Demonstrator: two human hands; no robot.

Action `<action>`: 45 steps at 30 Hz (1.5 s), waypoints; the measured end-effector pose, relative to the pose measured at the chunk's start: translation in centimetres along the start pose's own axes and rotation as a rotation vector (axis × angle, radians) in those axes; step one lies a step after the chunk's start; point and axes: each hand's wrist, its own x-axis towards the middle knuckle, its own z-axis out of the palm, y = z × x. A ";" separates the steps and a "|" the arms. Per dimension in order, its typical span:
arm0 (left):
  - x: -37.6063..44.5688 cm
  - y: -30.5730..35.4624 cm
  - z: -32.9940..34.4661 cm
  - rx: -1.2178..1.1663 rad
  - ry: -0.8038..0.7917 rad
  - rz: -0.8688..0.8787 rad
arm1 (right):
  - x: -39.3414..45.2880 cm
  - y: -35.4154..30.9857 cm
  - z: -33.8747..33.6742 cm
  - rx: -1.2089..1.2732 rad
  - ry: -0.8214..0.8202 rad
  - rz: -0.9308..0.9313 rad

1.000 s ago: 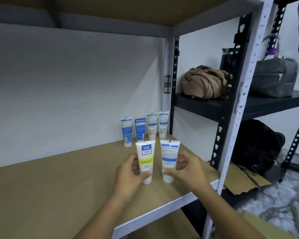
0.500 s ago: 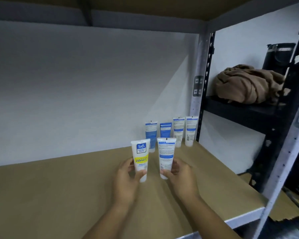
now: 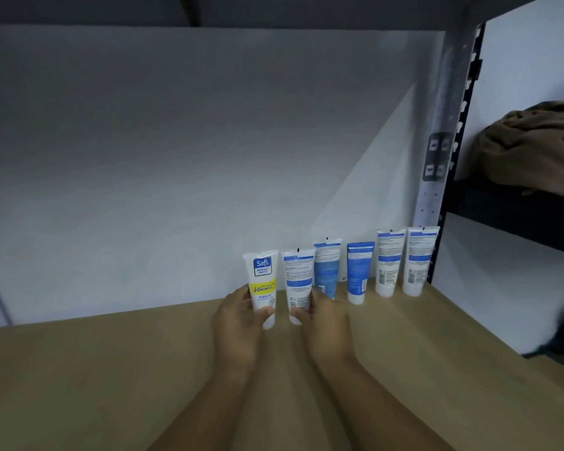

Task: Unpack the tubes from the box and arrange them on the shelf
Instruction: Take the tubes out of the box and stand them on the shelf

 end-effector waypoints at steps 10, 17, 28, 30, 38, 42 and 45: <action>2.5 -1.3 -0.3 0.146 -0.027 0.020 | 2.1 -0.3 2.0 -0.062 -0.042 0.014; 1.7 -0.3 -0.7 0.188 -0.061 -0.013 | 2.0 -0.8 2.2 -0.119 -0.059 0.076; -5.9 3.5 -0.5 0.342 -0.209 -0.055 | -7.0 -0.4 -6.8 -0.282 -0.031 -0.019; -8.3 4.8 0.8 0.380 -0.339 0.010 | -9.6 0.3 -9.6 -0.346 -0.024 -0.037; -20.7 10.9 10.4 0.362 -0.725 0.322 | -22.1 5.4 -24.5 -0.641 0.049 0.043; -28.7 11.9 16.4 0.303 -0.891 0.433 | -27.8 9.4 -32.0 -0.751 0.119 0.207; -34.4 11.0 20.8 0.284 -1.082 0.447 | -31.9 14.0 -36.1 -0.791 0.151 0.384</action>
